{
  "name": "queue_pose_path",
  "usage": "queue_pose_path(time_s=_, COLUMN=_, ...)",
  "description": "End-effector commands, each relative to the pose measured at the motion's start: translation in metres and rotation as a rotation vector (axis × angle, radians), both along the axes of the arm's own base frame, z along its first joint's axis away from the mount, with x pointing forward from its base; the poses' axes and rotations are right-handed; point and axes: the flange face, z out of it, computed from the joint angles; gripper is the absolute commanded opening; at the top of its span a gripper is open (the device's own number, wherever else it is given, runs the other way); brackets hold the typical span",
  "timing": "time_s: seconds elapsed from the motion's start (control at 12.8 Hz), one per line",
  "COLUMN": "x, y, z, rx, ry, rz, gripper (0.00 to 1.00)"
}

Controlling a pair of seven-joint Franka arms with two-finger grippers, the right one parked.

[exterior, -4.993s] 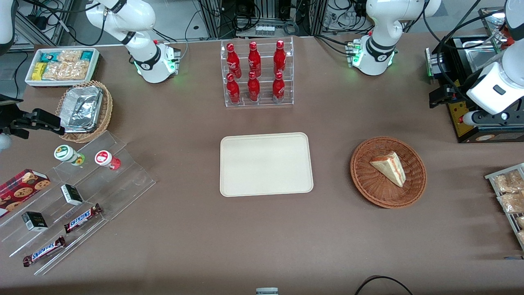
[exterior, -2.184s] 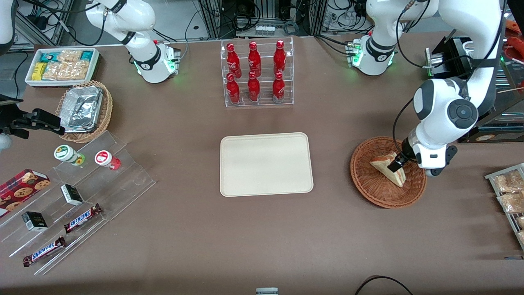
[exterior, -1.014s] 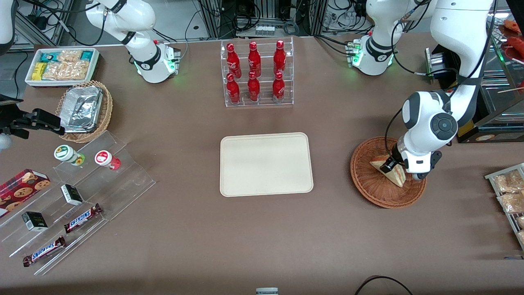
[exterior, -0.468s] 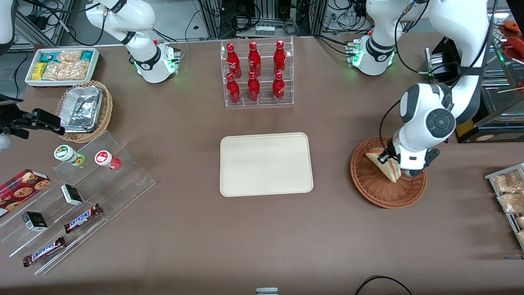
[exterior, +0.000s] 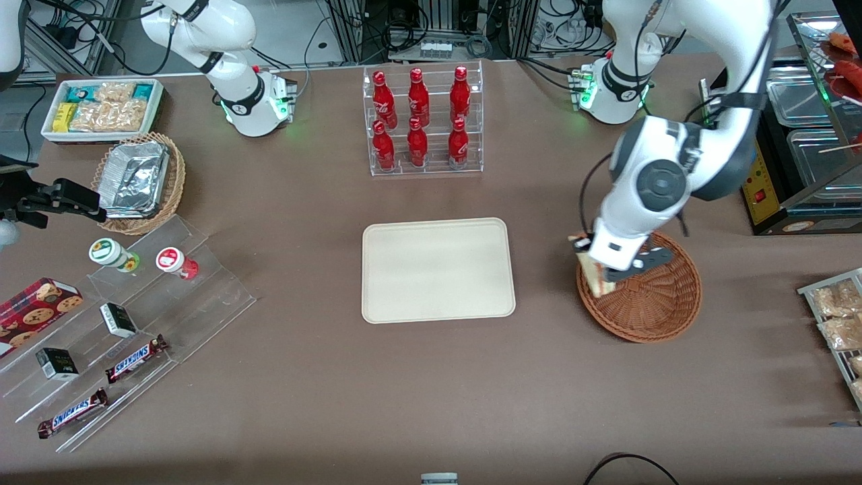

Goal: Place sandwich from basket to tray
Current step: 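Lift the sandwich and carry it with the left gripper over the tray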

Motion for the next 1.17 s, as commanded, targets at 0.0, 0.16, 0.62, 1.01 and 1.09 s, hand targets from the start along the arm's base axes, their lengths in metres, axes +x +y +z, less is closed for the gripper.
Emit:
queue_pose_path(time_s=0.0, x=0.006, y=-0.056, z=0.000, rx=-0.001, ry=-0.009, rz=-0.110, gripper=0.00)
queue_pose_path(time_s=0.16, x=0.012, y=-0.104, z=-0.007, rx=-0.007, ry=0.004, rz=-0.152, gripper=0.00)
queue_pose_path(time_s=0.62, x=0.007, y=-0.222, z=-0.035, rx=-0.083, ry=0.027, rz=-0.213, gripper=0.00)
queue_pose_path(time_s=1.01, x=-0.005, y=-0.284, z=-0.068, rx=-0.077, ry=0.009, rz=-0.185, gripper=0.00)
queue_pose_path(time_s=1.09, x=-0.007, y=-0.292, z=-0.074, rx=-0.074, ry=0.006, rz=-0.178, gripper=0.00)
